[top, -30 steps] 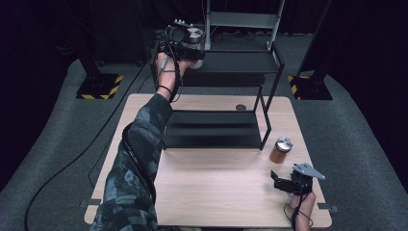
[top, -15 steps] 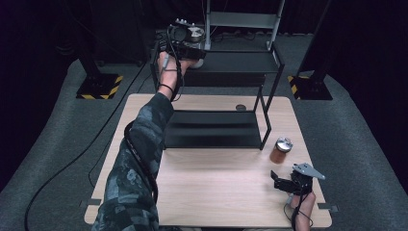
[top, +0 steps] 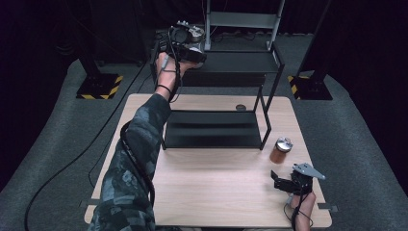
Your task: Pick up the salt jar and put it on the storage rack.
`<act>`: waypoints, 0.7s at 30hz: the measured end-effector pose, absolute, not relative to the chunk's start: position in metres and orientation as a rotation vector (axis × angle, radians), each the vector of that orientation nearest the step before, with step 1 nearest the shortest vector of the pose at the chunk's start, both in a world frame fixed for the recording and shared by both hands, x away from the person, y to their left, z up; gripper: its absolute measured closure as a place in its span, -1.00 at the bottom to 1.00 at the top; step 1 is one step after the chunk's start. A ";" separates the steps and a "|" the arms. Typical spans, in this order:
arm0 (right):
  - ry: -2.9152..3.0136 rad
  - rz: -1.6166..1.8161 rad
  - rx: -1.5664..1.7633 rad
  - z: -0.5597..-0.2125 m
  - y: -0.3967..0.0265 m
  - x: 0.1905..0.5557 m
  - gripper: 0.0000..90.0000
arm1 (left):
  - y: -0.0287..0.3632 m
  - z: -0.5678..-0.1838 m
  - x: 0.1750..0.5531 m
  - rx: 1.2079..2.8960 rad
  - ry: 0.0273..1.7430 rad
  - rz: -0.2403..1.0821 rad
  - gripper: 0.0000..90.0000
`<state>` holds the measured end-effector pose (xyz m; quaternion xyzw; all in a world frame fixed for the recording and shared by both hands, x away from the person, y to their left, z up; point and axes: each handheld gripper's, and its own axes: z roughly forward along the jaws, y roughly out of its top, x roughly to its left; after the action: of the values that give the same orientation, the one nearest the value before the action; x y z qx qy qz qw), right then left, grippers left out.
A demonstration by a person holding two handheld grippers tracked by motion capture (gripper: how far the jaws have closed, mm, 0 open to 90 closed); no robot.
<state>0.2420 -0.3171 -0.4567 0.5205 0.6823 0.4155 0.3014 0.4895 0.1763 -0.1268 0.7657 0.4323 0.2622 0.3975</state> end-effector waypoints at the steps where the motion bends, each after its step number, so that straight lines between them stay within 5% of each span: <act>1: 1.810 1.102 1.381 -0.457 -0.317 0.242 -1.00 | 0.176 -0.126 0.487 1.947 1.092 0.677 -0.80; 7: 1.809 1.100 1.381 -0.457 -0.317 0.242 -1.00 | 0.178 -0.122 0.473 2.016 1.054 0.679 -0.96; 21: 1.810 1.092 1.381 -0.456 -0.315 0.242 -1.00 | 0.184 -0.144 0.409 2.194 0.886 0.746 -1.00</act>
<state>0.2423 -0.3154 -0.4564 0.5212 0.6829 0.4121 0.3035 0.4090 0.1835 -0.1443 0.8366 0.3378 0.2844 0.3242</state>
